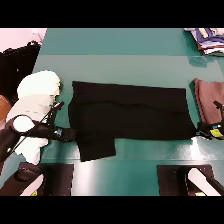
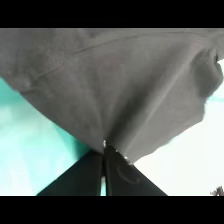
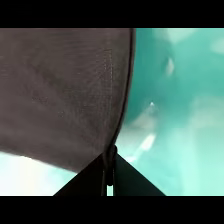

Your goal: Fold the shirts.

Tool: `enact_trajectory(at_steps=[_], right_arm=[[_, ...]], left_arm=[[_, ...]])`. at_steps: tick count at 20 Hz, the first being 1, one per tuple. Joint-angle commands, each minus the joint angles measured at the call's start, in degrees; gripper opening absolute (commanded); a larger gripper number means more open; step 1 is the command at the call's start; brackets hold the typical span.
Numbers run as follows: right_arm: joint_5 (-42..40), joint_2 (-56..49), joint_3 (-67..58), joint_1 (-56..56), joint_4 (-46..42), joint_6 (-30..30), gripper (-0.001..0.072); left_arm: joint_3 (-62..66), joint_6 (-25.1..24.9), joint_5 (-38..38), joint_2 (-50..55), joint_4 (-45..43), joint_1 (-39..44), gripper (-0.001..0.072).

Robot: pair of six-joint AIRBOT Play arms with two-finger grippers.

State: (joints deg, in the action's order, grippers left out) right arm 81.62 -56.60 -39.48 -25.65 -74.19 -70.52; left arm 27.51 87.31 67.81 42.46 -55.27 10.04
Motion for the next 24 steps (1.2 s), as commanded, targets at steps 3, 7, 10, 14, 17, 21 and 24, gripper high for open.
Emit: enact_trajectory(at_steps=[3, 7, 10, 14, 17, 21, 24], right_arm=[[4.9, 9.18, -0.59, 0.2, -1.81, -2.21, 0.0019], [4.0, 2.91, -7.23, 0.2, 1.68, -3.39, 0.0019], [1.38, -4.68, -14.51, 1.36, 5.81, -3.41, 0.0019], [-0.72, -15.65, -24.09, 7.1, 5.7, -4.59, 0.0019], [-0.7, -23.23, -30.95, 10.64, 5.73, -6.01, 0.002], [-0.46, -31.34, -39.21, 13.29, 7.3, -7.13, 0.002], [-0.66, -35.54, -42.97, 13.27, 13.55, -7.1, 0.0021]], left_arm=[[4.7, 5.73, 10.12, -7.72, -2.23, 0.9, 0.0026], [13.99, 3.5, 0.5, 0.37, -8.33, 0.85, 0.0026], [21.4, -0.42, -5.6, 12.72, -9.11, 0.85, 0.0027], [32.48, -0.72, -11.82, 28.22, -9.2, 0.85, 0.0027], [39.04, -0.68, -13.9, 35.19, -9.35, 0.24, 0.0027], [41.42, 0.31, -18.95, 37.31, -9.44, -2.38, 0.0027], [41.42, 0.72, -20.74, 37.31, -9.51, -3.89, 0.0028]])
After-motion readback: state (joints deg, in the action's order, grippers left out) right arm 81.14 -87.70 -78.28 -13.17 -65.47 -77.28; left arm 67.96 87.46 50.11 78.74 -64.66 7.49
